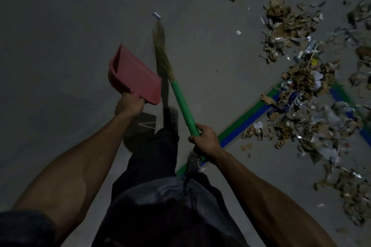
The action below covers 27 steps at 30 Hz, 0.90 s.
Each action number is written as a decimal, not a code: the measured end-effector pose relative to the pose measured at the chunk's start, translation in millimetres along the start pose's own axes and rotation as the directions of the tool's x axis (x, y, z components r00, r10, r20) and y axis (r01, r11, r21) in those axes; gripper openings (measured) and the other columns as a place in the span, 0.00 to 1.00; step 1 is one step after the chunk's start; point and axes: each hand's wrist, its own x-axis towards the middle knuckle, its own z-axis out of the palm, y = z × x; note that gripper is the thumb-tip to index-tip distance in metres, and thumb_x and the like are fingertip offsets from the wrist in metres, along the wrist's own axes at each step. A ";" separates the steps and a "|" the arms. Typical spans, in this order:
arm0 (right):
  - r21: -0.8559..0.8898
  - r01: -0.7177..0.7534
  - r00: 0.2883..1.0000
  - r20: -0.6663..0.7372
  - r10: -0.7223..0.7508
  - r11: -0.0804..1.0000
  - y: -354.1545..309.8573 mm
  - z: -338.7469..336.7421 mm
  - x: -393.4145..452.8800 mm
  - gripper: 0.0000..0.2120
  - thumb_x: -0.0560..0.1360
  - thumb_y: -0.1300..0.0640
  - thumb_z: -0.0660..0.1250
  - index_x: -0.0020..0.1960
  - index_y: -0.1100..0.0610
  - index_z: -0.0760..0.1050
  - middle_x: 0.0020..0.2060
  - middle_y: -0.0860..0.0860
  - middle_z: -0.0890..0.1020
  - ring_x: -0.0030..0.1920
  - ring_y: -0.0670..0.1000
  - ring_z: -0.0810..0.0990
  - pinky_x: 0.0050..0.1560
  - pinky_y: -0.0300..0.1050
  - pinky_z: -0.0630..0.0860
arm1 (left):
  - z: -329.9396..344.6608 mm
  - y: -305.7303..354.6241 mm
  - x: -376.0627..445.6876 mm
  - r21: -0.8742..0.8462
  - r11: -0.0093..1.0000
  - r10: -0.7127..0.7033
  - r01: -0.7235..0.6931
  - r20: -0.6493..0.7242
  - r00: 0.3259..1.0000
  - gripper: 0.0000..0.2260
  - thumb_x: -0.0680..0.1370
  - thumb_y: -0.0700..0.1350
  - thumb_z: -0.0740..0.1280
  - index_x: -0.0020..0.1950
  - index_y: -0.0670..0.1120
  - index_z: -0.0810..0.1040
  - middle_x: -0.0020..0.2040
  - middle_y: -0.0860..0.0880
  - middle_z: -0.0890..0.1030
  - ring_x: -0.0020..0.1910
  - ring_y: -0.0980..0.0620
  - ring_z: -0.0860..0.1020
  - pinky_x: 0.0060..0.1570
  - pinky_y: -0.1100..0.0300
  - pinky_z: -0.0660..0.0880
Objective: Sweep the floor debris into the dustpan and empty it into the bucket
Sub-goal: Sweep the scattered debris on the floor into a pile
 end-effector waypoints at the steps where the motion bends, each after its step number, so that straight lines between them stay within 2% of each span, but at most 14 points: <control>1: 0.017 -0.040 0.999 -0.018 0.040 0.999 3.8 -3.6 1.6 0.30 0.75 0.63 0.68 0.75 0.55 0.66 0.38 0.55 0.80 0.22 0.48 0.76 0.21 0.38 0.71 | 0.7 -0.6 1.1 0.005 1.000 -0.007 0.007 -0.004 1.000 0.23 0.75 0.57 0.66 0.62 0.42 0.73 0.56 0.41 0.79 0.51 0.39 0.78 0.55 0.46 0.76; 3: 0.103 -0.125 0.989 -0.065 0.132 0.987 12.5 -16.6 5.5 0.30 0.75 0.64 0.68 0.75 0.58 0.65 0.41 0.58 0.80 0.25 0.51 0.76 0.23 0.39 0.72 | 3.0 -1.1 3.2 -0.001 1.000 -0.020 0.020 0.003 1.000 0.24 0.76 0.57 0.65 0.65 0.42 0.71 0.56 0.41 0.79 0.51 0.39 0.78 0.56 0.45 0.76; 6: 0.263 -0.179 0.962 -0.154 0.225 0.948 19.8 -50.2 15.4 0.26 0.75 0.67 0.67 0.72 0.64 0.67 0.36 0.59 0.77 0.26 0.53 0.73 0.27 0.44 0.73 | 7.7 1.1 5.5 -0.010 1.000 -0.015 0.016 0.017 1.000 0.26 0.77 0.58 0.63 0.67 0.42 0.69 0.58 0.41 0.78 0.50 0.40 0.78 0.56 0.47 0.76; 9: 0.343 -0.186 0.928 -0.246 0.279 0.921 12.3 -90.3 30.3 0.18 0.75 0.67 0.67 0.65 0.68 0.71 0.35 0.59 0.76 0.27 0.52 0.73 0.23 0.40 0.72 | 11.9 5.4 6.4 -0.021 1.000 0.008 -0.008 0.010 1.000 0.24 0.76 0.57 0.65 0.67 0.44 0.70 0.58 0.43 0.78 0.44 0.45 0.76 0.49 0.52 0.74; 13: 0.367 -0.129 0.877 -0.392 0.279 0.921 -19.6 -124.4 48.6 0.12 0.75 0.66 0.68 0.57 0.67 0.74 0.33 0.57 0.77 0.29 0.52 0.76 0.26 0.42 0.75 | 11.2 11.7 8.1 -0.004 1.000 0.020 -0.020 0.033 0.999 0.27 0.75 0.57 0.66 0.68 0.44 0.69 0.60 0.42 0.78 0.53 0.40 0.77 0.57 0.47 0.75; 16: 0.388 -0.008 0.874 -0.446 0.195 0.922 -40.8 -119.3 46.9 0.15 0.76 0.66 0.66 0.61 0.68 0.72 0.34 0.57 0.76 0.27 0.53 0.75 0.27 0.43 0.73 | 6.6 15.6 8.0 -0.019 0.999 0.027 -0.026 0.033 0.999 0.25 0.75 0.58 0.66 0.66 0.44 0.70 0.56 0.42 0.79 0.49 0.41 0.78 0.54 0.47 0.77; 18: 0.362 0.062 0.887 -0.448 0.115 0.930 -49.2 -103.7 37.1 0.20 0.76 0.66 0.65 0.67 0.65 0.69 0.35 0.58 0.77 0.27 0.53 0.75 0.26 0.43 0.73 | 2.2 17.3 7.1 -0.032 0.999 0.033 -0.031 0.034 0.999 0.24 0.76 0.58 0.65 0.65 0.44 0.71 0.53 0.43 0.79 0.46 0.42 0.78 0.52 0.47 0.78; 21: 0.287 0.137 0.918 -0.397 -0.012 0.948 -57.8 -72.3 23.0 0.28 0.76 0.65 0.66 0.75 0.58 0.64 0.37 0.60 0.78 0.25 0.52 0.75 0.24 0.43 0.73 | -7.3 17.9 8.1 -0.032 0.999 0.030 -0.029 0.023 0.999 0.21 0.77 0.56 0.65 0.64 0.43 0.71 0.51 0.44 0.78 0.43 0.45 0.77 0.47 0.52 0.76; 25: 0.128 0.165 0.966 -0.220 -0.135 0.978 -71.2 -30.2 27.9 0.31 0.76 0.62 0.64 0.76 0.47 0.62 0.33 0.56 0.78 0.21 0.48 0.74 0.21 0.41 0.70 | -20.5 15.5 16.6 -0.052 0.998 0.040 -0.039 0.019 0.999 0.19 0.79 0.53 0.64 0.65 0.44 0.70 0.52 0.45 0.78 0.43 0.46 0.76 0.46 0.53 0.74; 27: -0.011 0.208 0.967 -0.149 -0.207 0.978 -85.6 -16.7 39.6 0.30 0.75 0.62 0.65 0.76 0.49 0.64 0.36 0.56 0.79 0.22 0.48 0.76 0.21 0.41 0.71 | -25.2 12.5 22.5 -0.051 0.998 0.036 -0.036 0.010 0.999 0.20 0.79 0.53 0.63 0.67 0.44 0.69 0.53 0.45 0.78 0.44 0.46 0.76 0.45 0.53 0.73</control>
